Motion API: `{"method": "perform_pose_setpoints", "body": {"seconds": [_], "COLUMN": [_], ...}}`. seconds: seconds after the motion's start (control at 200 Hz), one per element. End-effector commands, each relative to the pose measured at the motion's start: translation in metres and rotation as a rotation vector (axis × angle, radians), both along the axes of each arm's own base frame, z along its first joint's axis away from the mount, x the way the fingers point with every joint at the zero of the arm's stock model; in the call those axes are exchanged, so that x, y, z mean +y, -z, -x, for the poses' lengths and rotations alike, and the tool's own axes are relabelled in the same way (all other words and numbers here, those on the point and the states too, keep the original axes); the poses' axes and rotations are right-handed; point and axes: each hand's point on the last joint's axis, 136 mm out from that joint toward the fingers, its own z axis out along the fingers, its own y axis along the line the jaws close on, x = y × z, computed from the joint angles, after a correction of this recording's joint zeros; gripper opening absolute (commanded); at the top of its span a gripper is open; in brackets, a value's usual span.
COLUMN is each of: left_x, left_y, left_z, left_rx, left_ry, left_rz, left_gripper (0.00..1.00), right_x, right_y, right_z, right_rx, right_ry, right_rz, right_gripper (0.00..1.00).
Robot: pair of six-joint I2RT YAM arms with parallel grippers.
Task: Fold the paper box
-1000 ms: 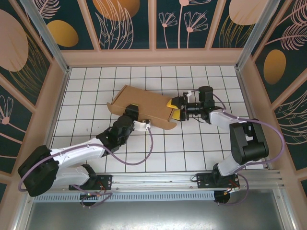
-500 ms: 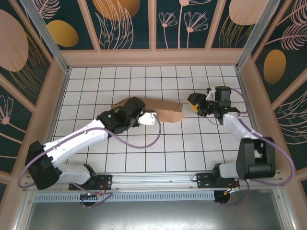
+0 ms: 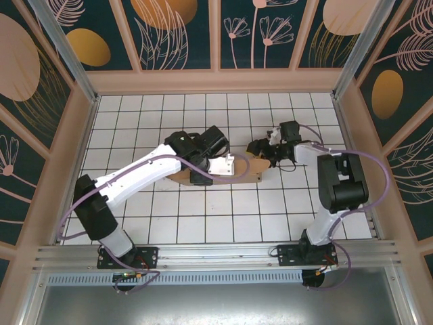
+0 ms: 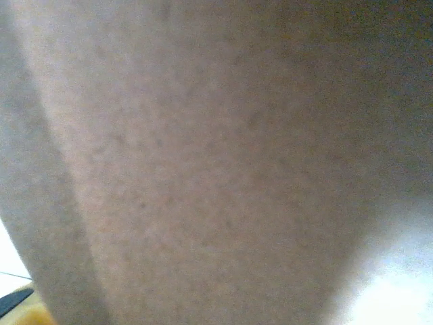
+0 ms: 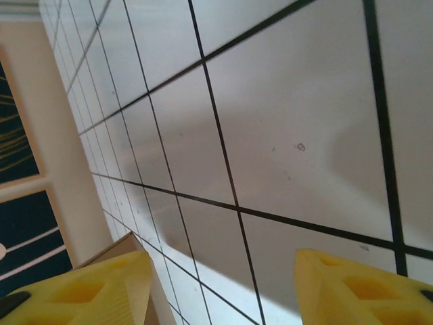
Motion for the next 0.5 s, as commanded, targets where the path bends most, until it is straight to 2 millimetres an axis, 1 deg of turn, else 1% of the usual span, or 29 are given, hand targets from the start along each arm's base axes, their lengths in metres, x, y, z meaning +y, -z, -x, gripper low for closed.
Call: {"method": "perform_pose_setpoints", "body": {"seconds": [0.0, 0.1, 0.19, 0.255, 0.32, 0.495], "left_x": [-0.003, -0.007, -0.007, -0.006, -0.008, -0.018], "left_y": [0.01, 0.014, 0.021, 0.027, 0.029, 0.019], "left_z": [0.01, 0.004, -0.004, -0.011, -0.016, -0.028], "left_rx": [0.098, 0.091, 0.066, 0.043, 0.036, 0.002], "left_ry": [-0.036, -0.044, -0.055, -0.072, -0.083, -0.096], "left_rz": [-0.026, -0.038, -0.062, -0.083, -0.081, -0.042], "left_gripper": [0.55, 0.6, 0.67, 0.72, 0.73, 0.84], "right_x": [0.028, 0.038, 0.038, 0.038, 0.035, 0.027], "right_y": [0.004, 0.017, 0.023, 0.024, 0.023, 0.016], "right_z": [0.01, 0.018, 0.02, 0.019, 0.017, 0.008], "right_rx": [0.002, 0.035, 0.044, 0.039, 0.032, -0.001], "right_ry": [-0.115, -0.14, -0.135, -0.124, -0.112, -0.077], "right_rz": [-0.023, -0.022, -0.025, -0.03, -0.027, -0.016], "right_gripper": [0.57, 0.57, 0.57, 0.57, 0.57, 0.57]}}
